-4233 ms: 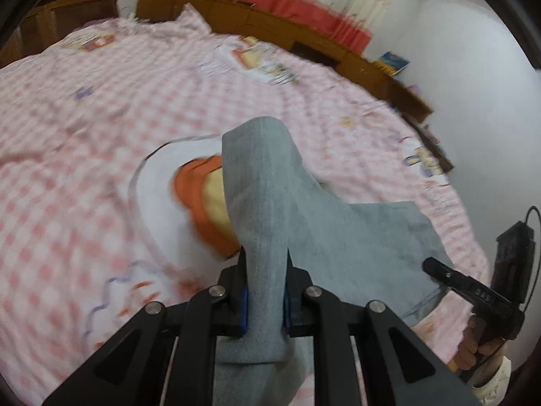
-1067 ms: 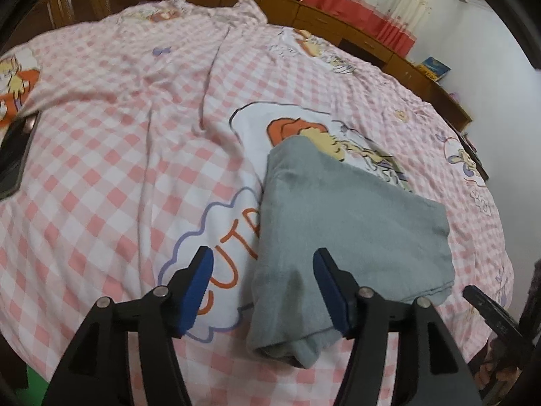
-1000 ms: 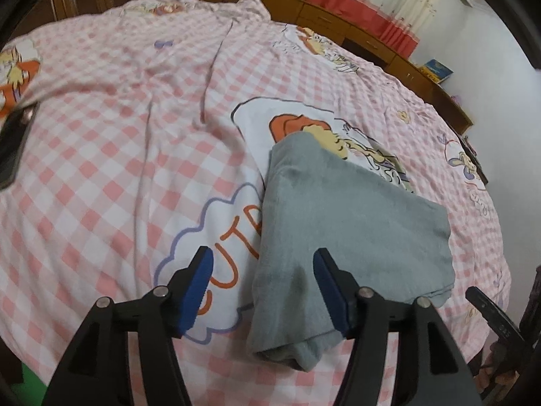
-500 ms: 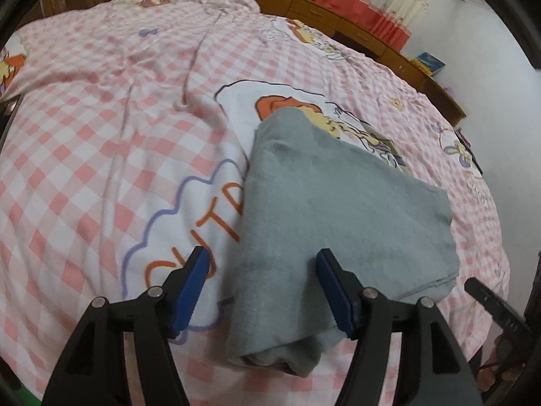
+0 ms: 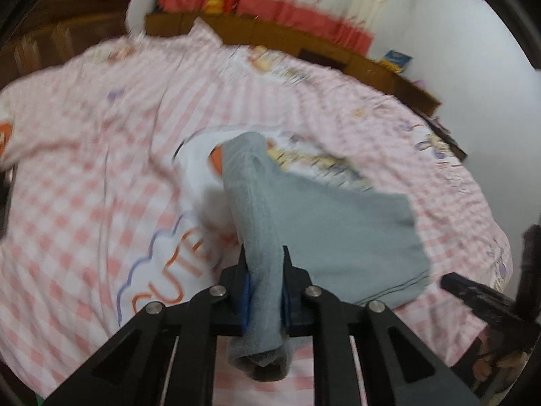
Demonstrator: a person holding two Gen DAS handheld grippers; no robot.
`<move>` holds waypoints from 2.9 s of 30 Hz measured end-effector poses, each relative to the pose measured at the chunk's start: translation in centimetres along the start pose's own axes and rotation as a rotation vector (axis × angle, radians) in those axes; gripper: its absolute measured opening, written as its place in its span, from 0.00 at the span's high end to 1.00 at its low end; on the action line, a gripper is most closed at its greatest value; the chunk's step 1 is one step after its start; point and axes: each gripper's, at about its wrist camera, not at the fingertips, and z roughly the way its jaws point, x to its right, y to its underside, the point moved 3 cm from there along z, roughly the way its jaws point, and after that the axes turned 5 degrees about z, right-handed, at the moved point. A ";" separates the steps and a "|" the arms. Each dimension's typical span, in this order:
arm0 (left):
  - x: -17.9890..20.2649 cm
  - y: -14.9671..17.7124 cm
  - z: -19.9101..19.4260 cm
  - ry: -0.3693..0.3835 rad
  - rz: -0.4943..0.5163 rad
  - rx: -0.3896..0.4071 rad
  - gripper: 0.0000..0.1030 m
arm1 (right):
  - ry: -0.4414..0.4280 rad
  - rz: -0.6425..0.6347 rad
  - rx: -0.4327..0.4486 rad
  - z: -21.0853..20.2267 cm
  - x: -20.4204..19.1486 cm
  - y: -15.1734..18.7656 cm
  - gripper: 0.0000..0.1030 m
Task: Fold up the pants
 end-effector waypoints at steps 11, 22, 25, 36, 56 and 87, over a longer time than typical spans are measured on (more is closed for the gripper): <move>10.7 -3.8 -1.1 0.107 0.229 0.047 0.87 | -0.025 0.041 0.031 -1.2 2.1 -0.3 0.53; 17.2 0.0 6.2 0.219 0.287 -0.101 0.87 | -0.017 0.072 0.033 -1.4 4.6 -0.3 0.53; 17.9 1.1 8.3 0.227 0.289 -0.154 0.85 | -0.010 0.079 0.029 -1.3 5.0 -0.2 0.53; 17.1 0.8 5.5 0.273 0.261 -0.141 0.49 | -0.009 0.072 0.020 -0.9 4.9 -0.7 0.53; 6.1 1.3 7.8 0.088 0.072 -0.156 0.45 | -0.090 0.013 -0.104 6.4 -0.7 -3.9 0.53; 10.2 -0.4 11.7 0.106 0.136 -0.196 0.44 | -0.067 0.058 -0.047 7.4 5.0 -4.2 0.70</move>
